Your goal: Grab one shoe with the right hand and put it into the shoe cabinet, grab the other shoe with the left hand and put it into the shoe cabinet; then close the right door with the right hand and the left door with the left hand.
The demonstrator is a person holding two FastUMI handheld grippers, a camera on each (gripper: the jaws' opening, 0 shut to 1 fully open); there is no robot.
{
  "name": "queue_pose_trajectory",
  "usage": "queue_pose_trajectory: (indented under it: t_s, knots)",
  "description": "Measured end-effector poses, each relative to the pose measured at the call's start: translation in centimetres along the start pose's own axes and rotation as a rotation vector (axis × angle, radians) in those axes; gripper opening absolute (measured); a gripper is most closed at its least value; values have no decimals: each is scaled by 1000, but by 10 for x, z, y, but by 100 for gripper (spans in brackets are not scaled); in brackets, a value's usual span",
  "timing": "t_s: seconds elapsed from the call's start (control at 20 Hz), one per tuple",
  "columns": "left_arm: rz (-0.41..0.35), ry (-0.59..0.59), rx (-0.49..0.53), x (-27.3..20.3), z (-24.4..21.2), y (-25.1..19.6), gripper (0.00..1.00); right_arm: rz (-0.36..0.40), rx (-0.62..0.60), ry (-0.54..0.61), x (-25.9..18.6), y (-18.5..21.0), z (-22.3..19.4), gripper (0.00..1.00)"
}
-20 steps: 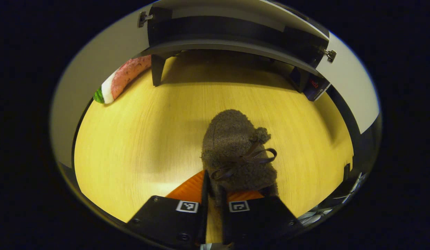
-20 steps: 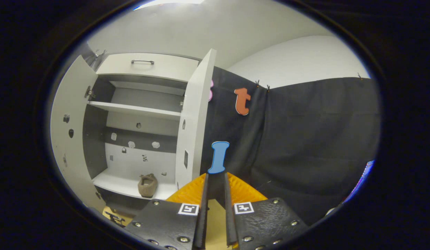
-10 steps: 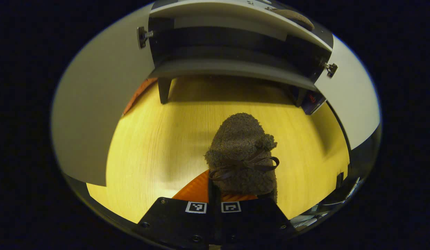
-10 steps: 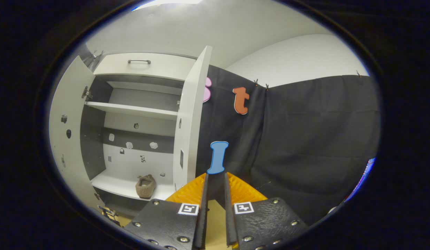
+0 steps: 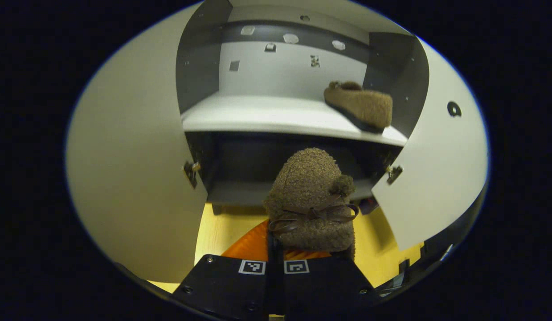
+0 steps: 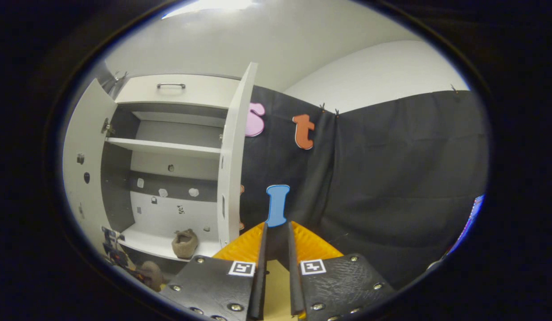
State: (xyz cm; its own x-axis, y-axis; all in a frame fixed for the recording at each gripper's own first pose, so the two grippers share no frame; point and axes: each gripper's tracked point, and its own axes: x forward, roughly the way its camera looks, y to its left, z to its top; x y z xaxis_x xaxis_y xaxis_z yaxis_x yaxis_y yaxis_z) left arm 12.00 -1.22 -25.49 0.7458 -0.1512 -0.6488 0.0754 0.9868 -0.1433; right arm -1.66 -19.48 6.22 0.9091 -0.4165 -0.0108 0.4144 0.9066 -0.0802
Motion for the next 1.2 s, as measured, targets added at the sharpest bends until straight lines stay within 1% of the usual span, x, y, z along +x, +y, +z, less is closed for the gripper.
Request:
queue_pose_trajectory:
  t_s: [0.1, 0.25, 0.3, 0.35, 0.4, 0.45, 0.5, 0.55, 0.6, 0.65, 0.7, 0.75, 0.8, 1.15, 1.2]
  knots:
    - [-8, -58, -3, -1, 42, -8, 1, -16, 3, -4, -1, -9, 0, 22]
    - [-8, -122, 17, 14, 104, -9, 1, -40, -5, -2, -3, -22, -2, 22]
    - [-5, -138, 17, 22, 122, -8, 1, -47, -8, -1, -4, -27, -3, 26]
    - [-4, -157, 16, 28, 140, -8, 1, -55, -7, -2, -6, -33, -2, 19]
    - [-1, -176, 17, 34, 158, -7, 1, -62, -5, -4, -8, -40, 1, 23]
    - [9, -182, 22, 41, 173, -5, 1, -74, -3, -6, -10, -46, 3, 23]
    - [18, -184, 23, 48, 183, -2, 1, -87, -2, -8, -13, -53, 2, 23]
    - [28, -182, 20, 59, 193, 0, 1, -99, -1, -7, -15, -59, 3, 26]
    - [36, -180, 14, 70, 202, 2, 1, -110, 0, -7, -17, -63, 2, 23]
    - [44, -177, 10, 78, 209, 4, 1, -121, 0, -7, -19, -67, 2, 23]
    - [55, -172, 11, 87, 215, 7, 1, -132, -1, -6, -21, -73, 2, 26]
    - [67, -169, 16, 94, 220, 9, 1, -144, -4, -5, -23, -77, 2, 23]
    - [81, -166, 24, 103, 226, 12, 1, -154, -6, -5, -24, -82, 1, 23]
    - [125, -154, 42, 138, 255, 22, 1, -200, -12, 25, -28, -91, -8, 23]
    - [127, -145, 42, 142, 255, 22, 1, -203, -16, 30, -28, -92, -9, 26]
